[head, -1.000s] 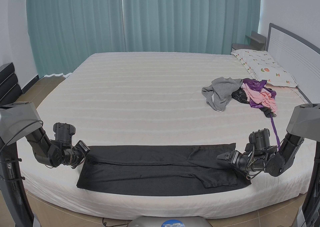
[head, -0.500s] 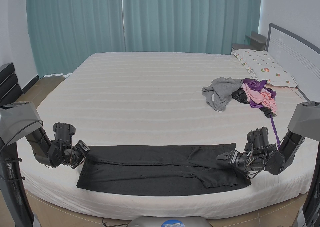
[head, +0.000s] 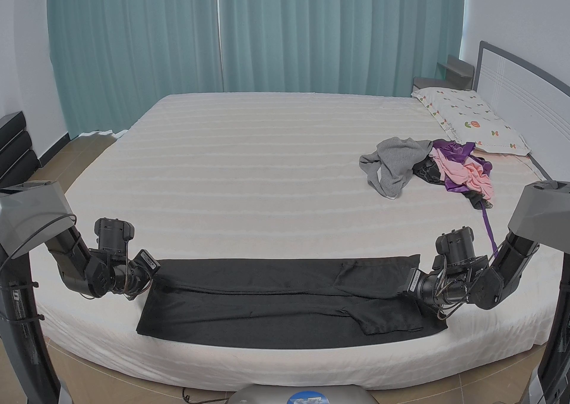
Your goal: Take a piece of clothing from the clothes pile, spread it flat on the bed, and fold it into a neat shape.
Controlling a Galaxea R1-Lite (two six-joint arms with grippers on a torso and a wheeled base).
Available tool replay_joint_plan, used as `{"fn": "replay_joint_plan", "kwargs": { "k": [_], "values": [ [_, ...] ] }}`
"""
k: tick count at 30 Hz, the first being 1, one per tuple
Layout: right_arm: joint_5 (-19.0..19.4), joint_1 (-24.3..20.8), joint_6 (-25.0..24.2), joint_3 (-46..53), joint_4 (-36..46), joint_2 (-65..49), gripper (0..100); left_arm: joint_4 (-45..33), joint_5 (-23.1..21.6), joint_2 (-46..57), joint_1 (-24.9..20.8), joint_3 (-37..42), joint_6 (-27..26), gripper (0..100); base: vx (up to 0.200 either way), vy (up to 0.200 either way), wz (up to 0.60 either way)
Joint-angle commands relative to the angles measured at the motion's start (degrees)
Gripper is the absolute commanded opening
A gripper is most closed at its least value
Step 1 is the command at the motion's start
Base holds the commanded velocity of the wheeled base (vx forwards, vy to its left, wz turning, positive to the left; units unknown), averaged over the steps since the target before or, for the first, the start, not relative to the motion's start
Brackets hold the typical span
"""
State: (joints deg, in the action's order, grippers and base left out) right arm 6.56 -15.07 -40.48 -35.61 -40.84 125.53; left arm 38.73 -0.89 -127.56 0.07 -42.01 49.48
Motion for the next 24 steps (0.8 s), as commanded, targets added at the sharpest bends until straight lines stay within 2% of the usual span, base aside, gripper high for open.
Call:
{"fn": "replay_joint_plan", "kwargs": {
  "k": [1,7,11,14,16,18,21,24],
  "values": [
    [-0.1,0.5,-0.4,-1.0,-0.1,0.1,0,0.0,0.0,0.2,0.0,-0.1,0.0,0,0.000,0.000,0.00],
    [-1.8,1.8,-4.1,-6.1,-0.1,0.1,0,0.0,0.0,1.0,0.0,-1.0,0.5,0,0.000,0.000,0.00],
    [-2.9,2.6,-6.8,-10.8,-1.2,0.7,0,1.3,0.0,1.7,0.0,-3.3,3.7,0,0.000,0.000,0.00],
    [-3.5,3.2,-9.3,-13.3,-4.2,0.9,0,4.2,1.1,2.0,0.2,-4.7,6.9,0,0.000,0.000,0.00],
    [-4.4,3.4,-10.8,-13.1,-9.0,1.2,0,9.3,3.9,1.9,0.2,-3.8,8.8,0,0.000,0.000,0.00],
    [-4.9,3.4,-10.7,-11.8,-11.7,2.0,0,15.2,5.1,1.3,0.3,-2.6,8.8,0,0.000,0.000,0.00],
    [-5.0,3.2,-10.1,-9.4,-12.1,2.0,0,21.4,4.6,0.6,0.1,0.4,8.4,0,0.000,0.000,0.00],
    [-5.0,2.9,-9.1,-7.9,-12.1,2.3,0,22.6,4.4,-0.5,-0.1,2.2,6.7,0,0.000,0.000,0.00]
  ]
}}
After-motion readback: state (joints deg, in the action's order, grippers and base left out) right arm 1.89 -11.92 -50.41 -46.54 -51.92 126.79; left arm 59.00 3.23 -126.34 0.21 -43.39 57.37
